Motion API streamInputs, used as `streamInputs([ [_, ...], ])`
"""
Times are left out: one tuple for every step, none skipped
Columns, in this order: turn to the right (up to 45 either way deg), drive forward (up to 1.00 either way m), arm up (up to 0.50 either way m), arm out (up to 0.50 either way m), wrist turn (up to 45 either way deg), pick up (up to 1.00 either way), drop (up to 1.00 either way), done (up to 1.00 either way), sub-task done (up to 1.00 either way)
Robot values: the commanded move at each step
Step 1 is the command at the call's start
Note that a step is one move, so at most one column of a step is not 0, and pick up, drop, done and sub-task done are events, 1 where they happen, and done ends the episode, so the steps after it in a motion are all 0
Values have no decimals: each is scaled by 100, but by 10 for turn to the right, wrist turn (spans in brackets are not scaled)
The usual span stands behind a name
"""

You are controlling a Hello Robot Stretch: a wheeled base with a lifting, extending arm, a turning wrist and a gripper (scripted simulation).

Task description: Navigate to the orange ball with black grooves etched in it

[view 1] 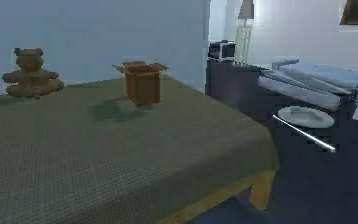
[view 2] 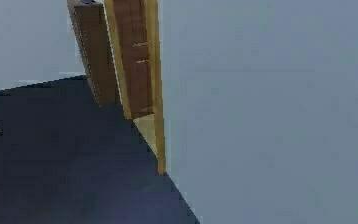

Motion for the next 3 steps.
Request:
streamInputs([
  [450,0,0,0,0,0,0,0,0],
  [210,0,0,0,0,0,0,0,0],
  [0,100,0,0,0,0,0,0,0],
])
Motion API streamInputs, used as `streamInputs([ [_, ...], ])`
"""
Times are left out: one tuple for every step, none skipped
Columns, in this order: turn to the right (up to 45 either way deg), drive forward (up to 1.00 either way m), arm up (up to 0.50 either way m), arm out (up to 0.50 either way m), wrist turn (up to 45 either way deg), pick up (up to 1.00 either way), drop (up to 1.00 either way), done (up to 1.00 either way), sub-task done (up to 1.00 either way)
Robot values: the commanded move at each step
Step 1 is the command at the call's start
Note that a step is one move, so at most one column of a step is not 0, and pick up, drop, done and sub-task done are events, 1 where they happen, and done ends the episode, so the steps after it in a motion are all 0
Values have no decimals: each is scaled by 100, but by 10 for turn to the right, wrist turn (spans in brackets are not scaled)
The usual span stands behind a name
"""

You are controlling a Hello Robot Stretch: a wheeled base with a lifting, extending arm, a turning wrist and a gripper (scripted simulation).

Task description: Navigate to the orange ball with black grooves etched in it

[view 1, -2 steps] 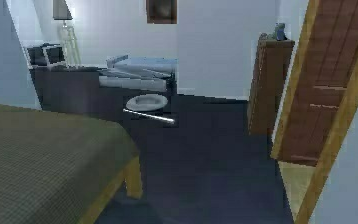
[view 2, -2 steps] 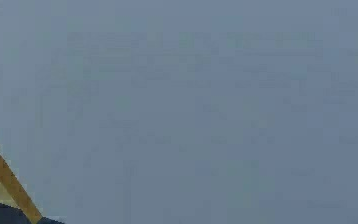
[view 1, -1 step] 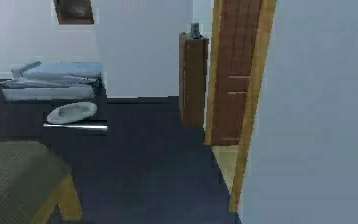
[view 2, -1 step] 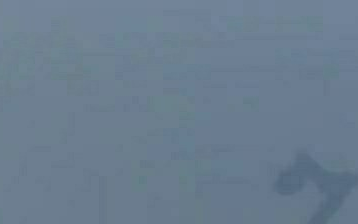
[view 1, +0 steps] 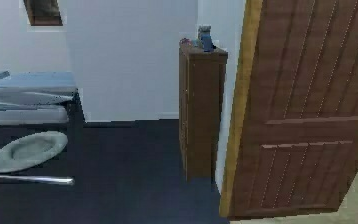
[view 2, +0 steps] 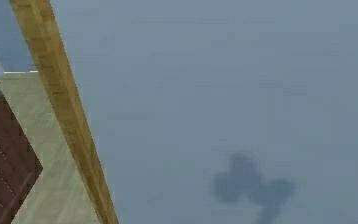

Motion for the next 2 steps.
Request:
streamInputs([
  [30,0,0,0,0,0,0,0,0],
  [0,30,0,0,0,0,0,0,0],
])
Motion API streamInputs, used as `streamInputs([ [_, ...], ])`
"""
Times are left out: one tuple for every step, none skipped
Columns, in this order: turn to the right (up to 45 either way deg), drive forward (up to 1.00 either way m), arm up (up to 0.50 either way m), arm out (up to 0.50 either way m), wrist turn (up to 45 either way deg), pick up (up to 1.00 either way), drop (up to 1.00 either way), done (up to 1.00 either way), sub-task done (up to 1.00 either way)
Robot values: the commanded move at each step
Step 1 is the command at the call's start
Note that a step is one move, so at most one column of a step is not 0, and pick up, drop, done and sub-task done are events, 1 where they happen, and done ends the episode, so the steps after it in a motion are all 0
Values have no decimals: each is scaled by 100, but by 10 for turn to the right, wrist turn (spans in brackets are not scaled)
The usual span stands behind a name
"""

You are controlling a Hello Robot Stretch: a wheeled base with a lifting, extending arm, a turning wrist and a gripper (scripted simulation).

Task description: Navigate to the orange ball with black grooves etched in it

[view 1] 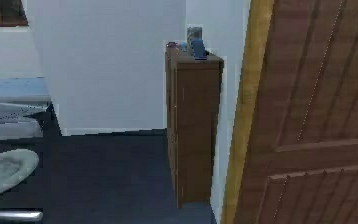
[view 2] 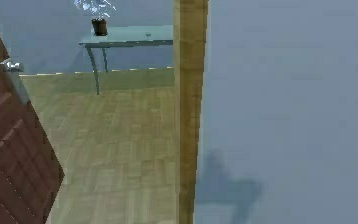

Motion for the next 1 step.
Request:
streamInputs([
  [150,0,0,0,0,0,0,0,0],
])
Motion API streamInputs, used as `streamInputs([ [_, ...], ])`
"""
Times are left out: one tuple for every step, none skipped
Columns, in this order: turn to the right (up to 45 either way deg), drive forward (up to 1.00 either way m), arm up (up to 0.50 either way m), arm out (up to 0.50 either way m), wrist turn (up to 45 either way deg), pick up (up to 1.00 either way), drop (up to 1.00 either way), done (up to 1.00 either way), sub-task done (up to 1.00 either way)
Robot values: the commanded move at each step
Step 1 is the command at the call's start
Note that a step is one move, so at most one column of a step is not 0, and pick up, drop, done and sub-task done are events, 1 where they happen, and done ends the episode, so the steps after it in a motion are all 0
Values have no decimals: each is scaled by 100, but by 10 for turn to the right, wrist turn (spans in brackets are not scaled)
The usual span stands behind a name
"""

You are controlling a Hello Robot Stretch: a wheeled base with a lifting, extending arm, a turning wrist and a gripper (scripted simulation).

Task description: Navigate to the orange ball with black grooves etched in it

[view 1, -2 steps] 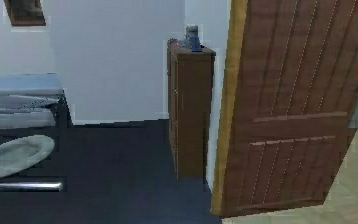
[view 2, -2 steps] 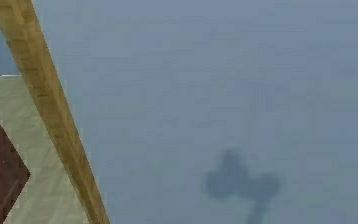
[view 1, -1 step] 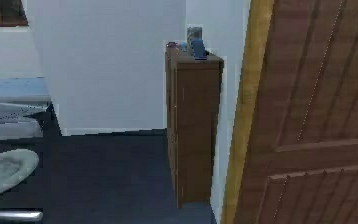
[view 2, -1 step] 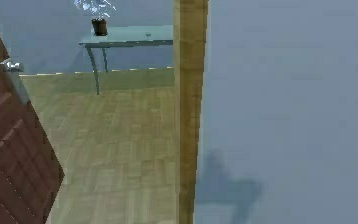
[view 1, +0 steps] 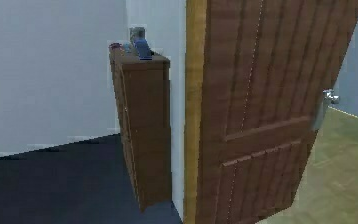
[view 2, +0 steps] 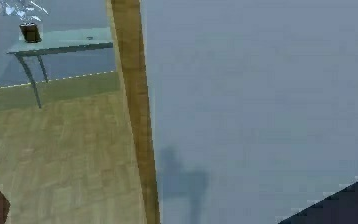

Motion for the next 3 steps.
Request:
streamInputs([
  [0,35,0,0,0,0,0,0,0],
  [450,0,0,0,0,0,0,0,0],
  [150,0,0,0,0,0,0,0,0],
])
